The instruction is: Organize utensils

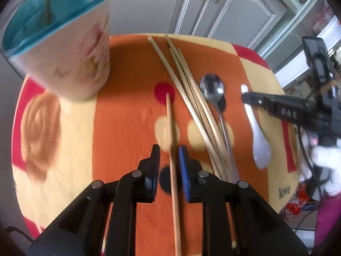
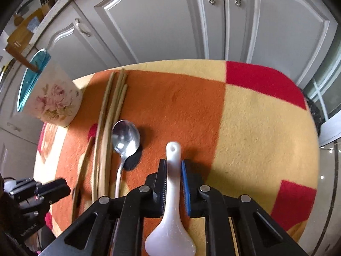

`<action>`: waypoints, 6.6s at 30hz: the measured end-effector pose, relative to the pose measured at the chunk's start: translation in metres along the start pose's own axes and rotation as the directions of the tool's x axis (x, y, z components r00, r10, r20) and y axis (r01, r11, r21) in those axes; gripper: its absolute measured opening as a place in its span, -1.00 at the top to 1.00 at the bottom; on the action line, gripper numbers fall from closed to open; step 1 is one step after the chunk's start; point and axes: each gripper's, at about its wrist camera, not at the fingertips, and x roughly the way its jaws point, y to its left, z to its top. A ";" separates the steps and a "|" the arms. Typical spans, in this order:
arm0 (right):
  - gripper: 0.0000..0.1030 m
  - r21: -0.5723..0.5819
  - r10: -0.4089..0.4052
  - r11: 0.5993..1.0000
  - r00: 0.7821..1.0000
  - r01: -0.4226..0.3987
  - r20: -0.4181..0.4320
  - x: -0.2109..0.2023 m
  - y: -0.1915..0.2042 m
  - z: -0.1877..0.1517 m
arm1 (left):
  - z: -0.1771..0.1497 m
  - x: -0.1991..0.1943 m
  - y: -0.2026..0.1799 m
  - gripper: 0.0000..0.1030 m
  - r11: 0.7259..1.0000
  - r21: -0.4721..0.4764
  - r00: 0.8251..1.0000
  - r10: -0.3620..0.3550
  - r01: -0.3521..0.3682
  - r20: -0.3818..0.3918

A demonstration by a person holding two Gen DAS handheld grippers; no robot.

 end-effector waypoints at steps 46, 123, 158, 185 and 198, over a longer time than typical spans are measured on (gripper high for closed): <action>0.86 -0.206 0.161 0.973 0.945 -0.104 0.284 -0.149 0.082 -0.033 | -0.006 -0.230 0.051 0.92 0.997 -0.005 0.914 -0.067 0.076 0.400; 0.26 -0.292 0.171 0.953 0.941 -0.083 0.291 -0.128 0.189 0.085 | 0.052 -0.234 0.102 0.24 0.973 -0.186 0.854 0.210 -0.136 0.476; 0.17 -0.059 0.032 0.998 0.964 -0.017 0.264 -0.132 0.079 -0.007 | 0.009 -0.149 0.001 0.17 0.999 -0.037 0.951 0.028 -0.018 0.307; 0.44 -0.117 0.176 0.978 0.984 -0.171 0.036 0.017 0.033 0.029 | 0.040 0.029 0.004 0.52 0.989 -0.129 0.996 -0.075 0.079 0.038; 0.95 -0.092 0.223 0.971 0.975 -0.221 0.010 -0.001 0.013 0.006 | 0.005 0.013 0.020 0.94 0.991 -0.096 0.995 -0.099 0.098 -0.004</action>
